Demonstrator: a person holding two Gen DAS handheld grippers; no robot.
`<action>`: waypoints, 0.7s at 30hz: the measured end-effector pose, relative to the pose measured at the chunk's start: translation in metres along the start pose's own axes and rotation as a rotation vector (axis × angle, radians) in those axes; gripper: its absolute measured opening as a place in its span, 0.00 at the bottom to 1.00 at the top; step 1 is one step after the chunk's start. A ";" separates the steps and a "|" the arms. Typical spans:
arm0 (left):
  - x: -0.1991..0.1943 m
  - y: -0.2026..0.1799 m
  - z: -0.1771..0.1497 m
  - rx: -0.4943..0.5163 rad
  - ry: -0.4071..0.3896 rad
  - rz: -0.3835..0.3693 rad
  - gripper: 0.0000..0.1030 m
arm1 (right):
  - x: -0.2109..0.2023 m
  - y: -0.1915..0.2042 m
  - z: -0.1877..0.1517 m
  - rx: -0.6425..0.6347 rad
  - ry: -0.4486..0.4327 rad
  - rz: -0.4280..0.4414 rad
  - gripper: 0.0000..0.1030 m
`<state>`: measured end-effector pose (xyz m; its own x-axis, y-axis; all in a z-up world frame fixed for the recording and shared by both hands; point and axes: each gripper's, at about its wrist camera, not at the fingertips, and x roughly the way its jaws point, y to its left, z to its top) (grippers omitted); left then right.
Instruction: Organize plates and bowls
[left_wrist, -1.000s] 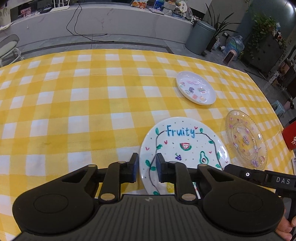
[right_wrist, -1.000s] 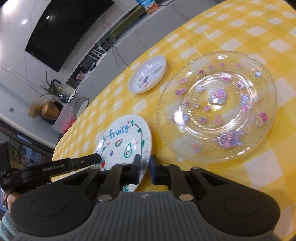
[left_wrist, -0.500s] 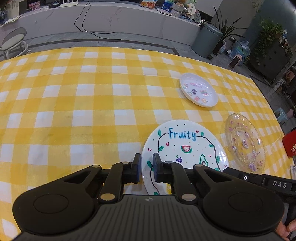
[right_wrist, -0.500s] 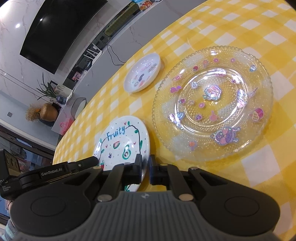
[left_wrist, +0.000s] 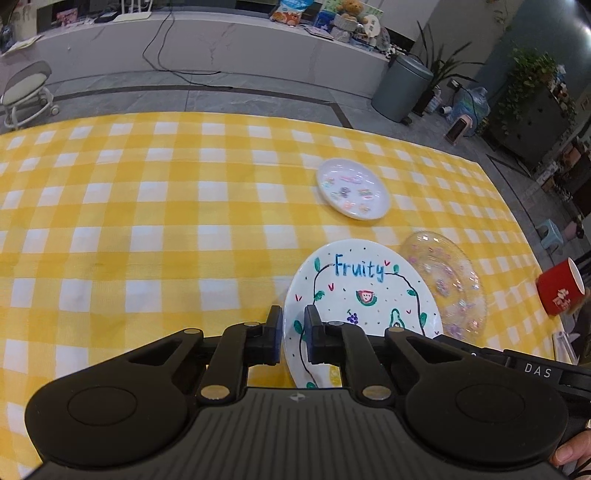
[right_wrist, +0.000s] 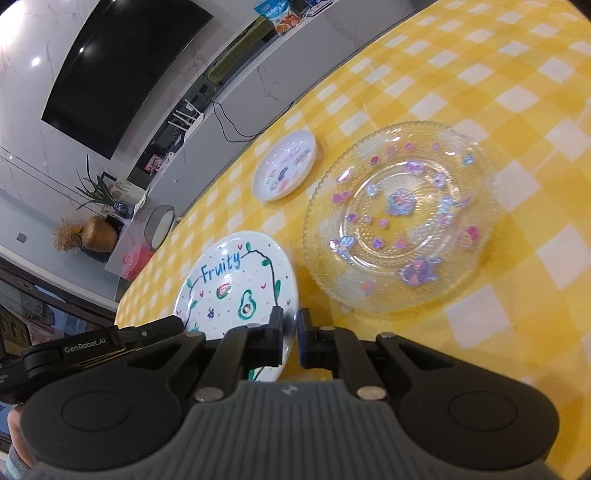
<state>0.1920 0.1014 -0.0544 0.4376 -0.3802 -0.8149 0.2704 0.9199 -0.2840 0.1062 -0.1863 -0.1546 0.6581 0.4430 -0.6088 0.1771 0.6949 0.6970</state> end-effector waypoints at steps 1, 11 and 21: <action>-0.002 -0.005 -0.001 0.005 0.003 -0.001 0.13 | -0.004 -0.002 -0.001 0.004 -0.002 -0.001 0.05; -0.011 -0.067 -0.014 0.049 0.037 -0.009 0.13 | -0.055 -0.031 -0.005 0.015 -0.010 -0.040 0.06; -0.018 -0.135 -0.049 0.083 0.076 -0.026 0.12 | -0.106 -0.075 -0.005 0.035 0.019 -0.109 0.06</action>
<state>0.1061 -0.0111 -0.0264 0.3638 -0.3928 -0.8446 0.3526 0.8973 -0.2655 0.0199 -0.2827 -0.1442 0.6197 0.3767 -0.6885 0.2727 0.7193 0.6389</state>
